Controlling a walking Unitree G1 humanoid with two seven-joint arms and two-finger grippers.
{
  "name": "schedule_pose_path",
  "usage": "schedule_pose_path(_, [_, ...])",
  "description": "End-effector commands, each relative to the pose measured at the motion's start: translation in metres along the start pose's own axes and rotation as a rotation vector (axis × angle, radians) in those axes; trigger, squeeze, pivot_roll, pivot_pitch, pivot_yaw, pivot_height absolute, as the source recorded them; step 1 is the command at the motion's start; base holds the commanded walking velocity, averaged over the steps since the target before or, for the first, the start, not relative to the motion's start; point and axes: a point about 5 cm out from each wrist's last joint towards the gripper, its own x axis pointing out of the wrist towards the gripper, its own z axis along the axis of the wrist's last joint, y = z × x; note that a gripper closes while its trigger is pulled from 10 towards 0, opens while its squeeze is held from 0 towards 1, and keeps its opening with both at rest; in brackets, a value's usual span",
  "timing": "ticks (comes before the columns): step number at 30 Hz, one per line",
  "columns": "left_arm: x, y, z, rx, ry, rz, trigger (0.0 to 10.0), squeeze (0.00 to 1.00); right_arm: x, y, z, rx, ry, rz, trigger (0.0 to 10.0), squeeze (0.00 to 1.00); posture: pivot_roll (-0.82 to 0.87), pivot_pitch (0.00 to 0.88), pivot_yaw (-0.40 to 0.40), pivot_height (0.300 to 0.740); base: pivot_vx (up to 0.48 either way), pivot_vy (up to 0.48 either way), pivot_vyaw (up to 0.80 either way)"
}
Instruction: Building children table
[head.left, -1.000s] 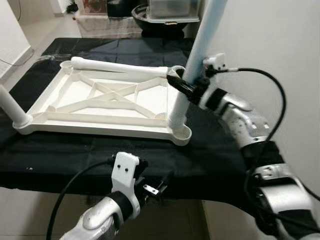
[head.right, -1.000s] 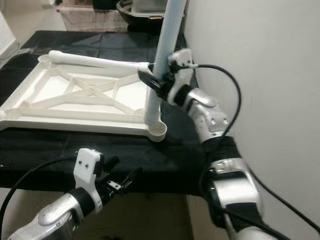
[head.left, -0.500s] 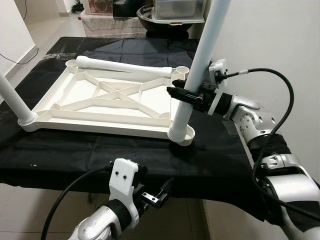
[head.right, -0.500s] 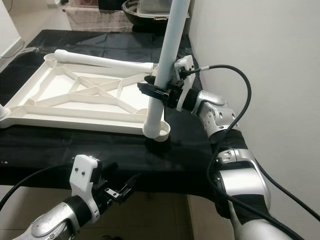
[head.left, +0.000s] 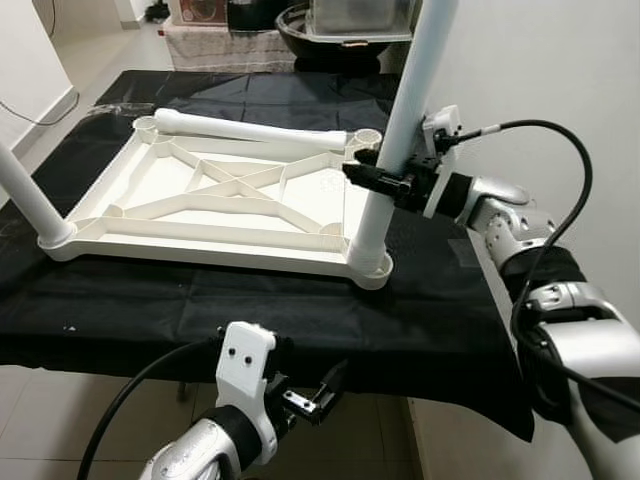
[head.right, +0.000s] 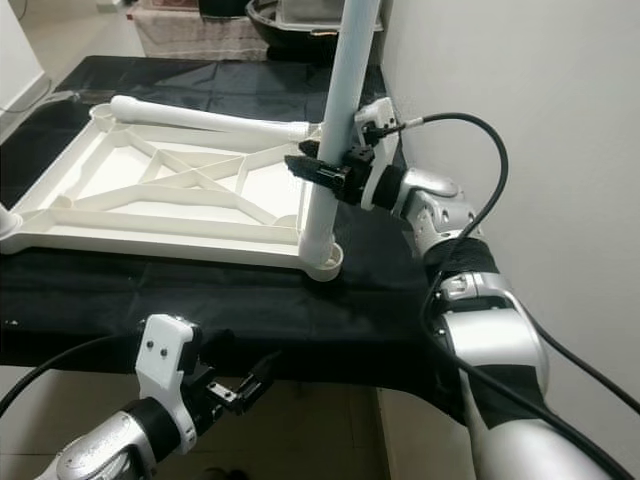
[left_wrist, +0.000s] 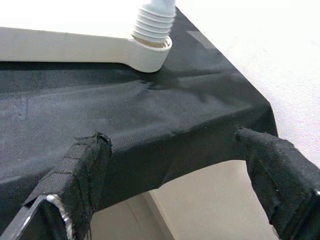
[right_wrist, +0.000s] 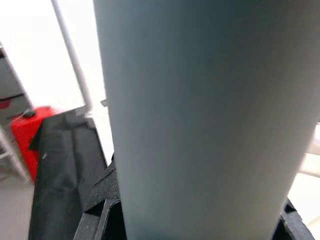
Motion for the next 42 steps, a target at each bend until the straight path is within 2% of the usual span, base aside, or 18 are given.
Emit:
schedule_pose_path(1, [-0.001, -0.001, -0.004, -0.004, 0.027, -0.005, 10.0, 0.0, -0.001, 0.001, -0.002, 0.0, 0.014, 0.032, 0.0, 0.0, 0.22, 0.204, -0.026, 0.74, 0.0, 0.0, 0.0])
schedule_pose_path(5, [-0.001, -0.001, -0.003, -0.004, 0.025, -0.003, 10.0, 0.0, -0.003, 0.006, -0.014, -0.014, 0.075, 0.101, 0.0, 0.0, 0.23, 0.206, -0.027, 0.74, 0.0, 0.0, 0.0])
schedule_pose_path(11, [-0.001, -0.001, -0.003, -0.004, 0.026, 0.0, 10.0, 0.0, -0.002, 0.01, -0.021, -0.012, 0.09, 0.161, 0.0, 0.0, 0.23, 0.209, -0.027, 0.74, 0.0, 0.0, 0.0])
schedule_pose_path(14, [-0.002, -0.001, -0.003, -0.003, 0.027, 0.003, 10.0, 0.0, 0.002, 0.021, -0.029, 0.019, 0.096, 0.286, 0.0, 0.0, 0.23, 0.211, -0.026, 0.74, 0.0, 0.0, 0.0])
schedule_pose_path(18, [-0.003, -0.001, -0.003, -0.001, 0.028, 0.005, 10.0, 0.0, 0.008, 0.031, -0.038, 0.056, 0.103, 0.366, 0.0, 0.0, 0.23, 0.213, -0.026, 0.74, 0.0, 0.0, 0.0])
schedule_pose_path(23, [-0.003, -0.001, -0.003, 0.001, 0.028, 0.007, 10.0, 0.0, 0.012, 0.036, -0.044, 0.055, 0.105, 0.389, 0.0, 0.0, 0.23, 0.213, -0.026, 0.74, 0.0, 0.0, 0.0])
schedule_pose_path(27, [-0.003, -0.001, -0.002, 0.003, 0.027, 0.009, 10.0, 0.0, 0.017, 0.04, -0.045, 0.061, 0.064, 0.379, 0.0, 0.0, 0.24, 0.214, -0.025, 0.74, 0.0, 0.0, 0.0])
schedule_pose_path(31, [-0.002, 0.0, -0.001, 0.005, 0.027, 0.009, 10.0, 0.0, 0.019, 0.033, -0.031, 0.056, 0.006, 0.333, 0.0, 0.0, 0.24, 0.213, -0.021, 0.74, 0.0, 0.0, 0.0])
schedule_pose_path(33, [-0.002, 0.001, -0.001, 0.008, 0.026, 0.008, 10.0, 0.0, 0.012, 0.018, -0.01, -0.003, -0.023, 0.232, 0.0, 0.0, 0.23, 0.213, -0.021, 0.74, 0.0, 0.0, 0.0])
schedule_pose_path(35, [-0.001, 0.001, -0.001, 0.008, 0.026, 0.008, 10.0, 0.0, 0.003, 0.006, 0.0, -0.054, -0.015, 0.122, 0.0, 0.0, 0.23, 0.211, -0.026, 0.74, 0.0, 0.0, 0.0])
schedule_pose_path(39, [-0.001, 0.001, -0.001, 0.008, 0.026, 0.008, 10.0, 0.0, 0.001, 0.004, 0.002, -0.063, -0.011, 0.1, 0.0, 0.0, 0.23, 0.211, -0.026, 0.74, 0.0, 0.0, 0.0])
schedule_pose_path(42, [-0.002, 0.0, -0.002, 0.005, 0.027, 0.008, 10.0, 0.0, -0.012, 0.004, 0.025, 0.002, -0.105, 0.217, 0.0, 0.0, 0.23, 0.208, -0.026, 0.74, 0.0, 0.0, 0.0])
